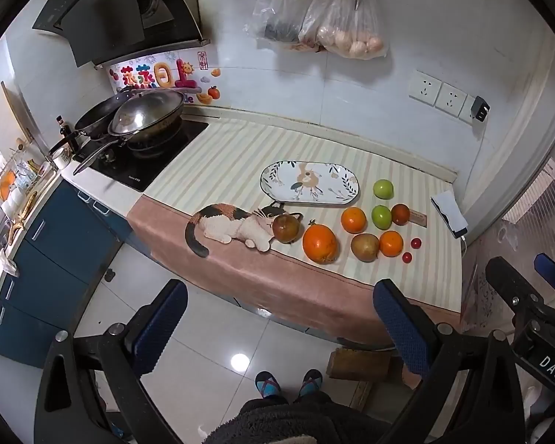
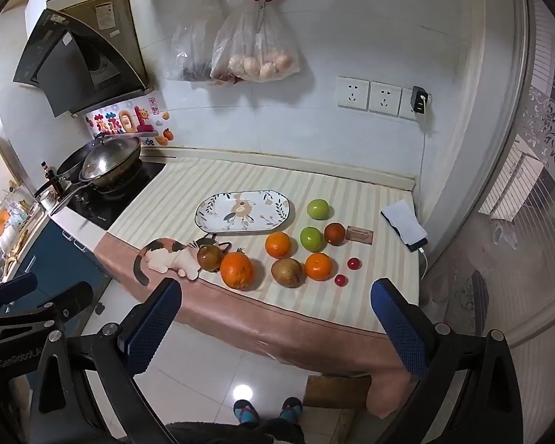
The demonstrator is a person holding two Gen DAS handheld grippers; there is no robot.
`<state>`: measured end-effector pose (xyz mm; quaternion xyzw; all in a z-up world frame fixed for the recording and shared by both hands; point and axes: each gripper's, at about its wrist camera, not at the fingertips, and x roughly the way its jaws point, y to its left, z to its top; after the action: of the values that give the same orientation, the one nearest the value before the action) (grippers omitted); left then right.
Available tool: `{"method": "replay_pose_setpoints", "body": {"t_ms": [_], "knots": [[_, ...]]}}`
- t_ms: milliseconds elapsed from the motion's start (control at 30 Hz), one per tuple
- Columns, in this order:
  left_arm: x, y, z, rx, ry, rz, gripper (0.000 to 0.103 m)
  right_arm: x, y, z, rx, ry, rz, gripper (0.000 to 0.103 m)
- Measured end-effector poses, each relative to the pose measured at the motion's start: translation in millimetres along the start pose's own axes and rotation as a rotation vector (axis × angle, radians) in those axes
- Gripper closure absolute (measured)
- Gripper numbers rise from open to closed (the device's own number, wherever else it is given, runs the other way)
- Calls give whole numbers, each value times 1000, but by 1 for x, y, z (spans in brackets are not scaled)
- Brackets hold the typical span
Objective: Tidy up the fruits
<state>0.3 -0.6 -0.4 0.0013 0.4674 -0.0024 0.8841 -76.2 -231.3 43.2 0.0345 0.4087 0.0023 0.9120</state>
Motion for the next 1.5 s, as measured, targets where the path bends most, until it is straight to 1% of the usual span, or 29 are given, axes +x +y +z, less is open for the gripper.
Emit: {"method": "replay_pose_setpoints", "body": {"t_ms": [267, 300, 700, 800, 1267, 1500], "knots": [[0, 0, 0, -7, -10, -8, 0, -3, 0, 0, 6, -4, -2, 0], [-2, -1, 0, -6, -10, -6, 0, -4, -3, -2, 7, -11, 9, 0], [-7, -12, 8, -4, -18, -4, 0, -4, -1, 1, 12, -16, 14, 0], [-9, -13, 12, -4, -18, -4, 0, -4, -2, 1, 14, -18, 16, 0], [-9, -11, 8, -6, -23, -6, 0, -3, 1, 5, 16, -17, 18, 0], [-12, -9, 13, -6, -24, -8, 0, -3, 5, 9, 15, -17, 23, 0]]}}
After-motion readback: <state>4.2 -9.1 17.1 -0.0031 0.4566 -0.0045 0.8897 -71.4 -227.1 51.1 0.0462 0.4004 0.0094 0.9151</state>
